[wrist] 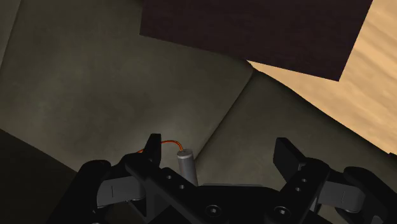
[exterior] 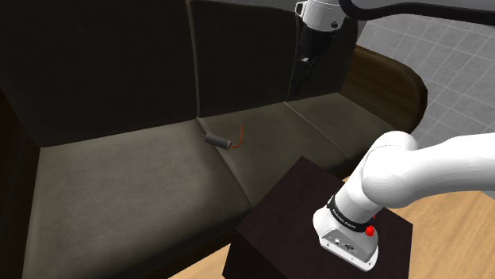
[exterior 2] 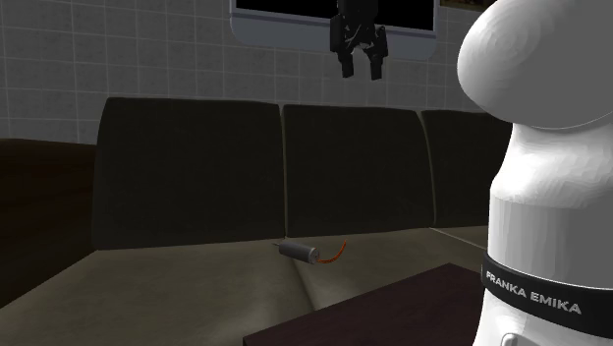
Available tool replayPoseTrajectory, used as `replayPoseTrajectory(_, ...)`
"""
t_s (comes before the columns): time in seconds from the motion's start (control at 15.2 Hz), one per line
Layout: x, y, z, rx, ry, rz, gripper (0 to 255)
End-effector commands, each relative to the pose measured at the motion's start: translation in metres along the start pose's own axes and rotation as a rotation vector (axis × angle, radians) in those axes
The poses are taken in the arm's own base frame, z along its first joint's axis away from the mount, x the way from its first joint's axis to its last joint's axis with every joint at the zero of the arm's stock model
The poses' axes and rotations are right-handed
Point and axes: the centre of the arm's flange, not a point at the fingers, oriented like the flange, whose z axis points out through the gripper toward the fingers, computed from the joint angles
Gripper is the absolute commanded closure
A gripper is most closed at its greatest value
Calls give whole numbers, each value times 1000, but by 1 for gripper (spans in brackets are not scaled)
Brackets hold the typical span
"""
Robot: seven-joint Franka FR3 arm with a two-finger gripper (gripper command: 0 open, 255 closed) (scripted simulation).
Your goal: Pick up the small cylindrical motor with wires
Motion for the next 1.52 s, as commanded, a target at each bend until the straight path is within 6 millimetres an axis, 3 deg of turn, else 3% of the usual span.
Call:
replayPoseTrajectory(0.0, 0, 0, 0, 0, 0, 0, 0)
replayPoseTrajectory(1.45, 155, 13, 242, -34, 24, -28, 0)
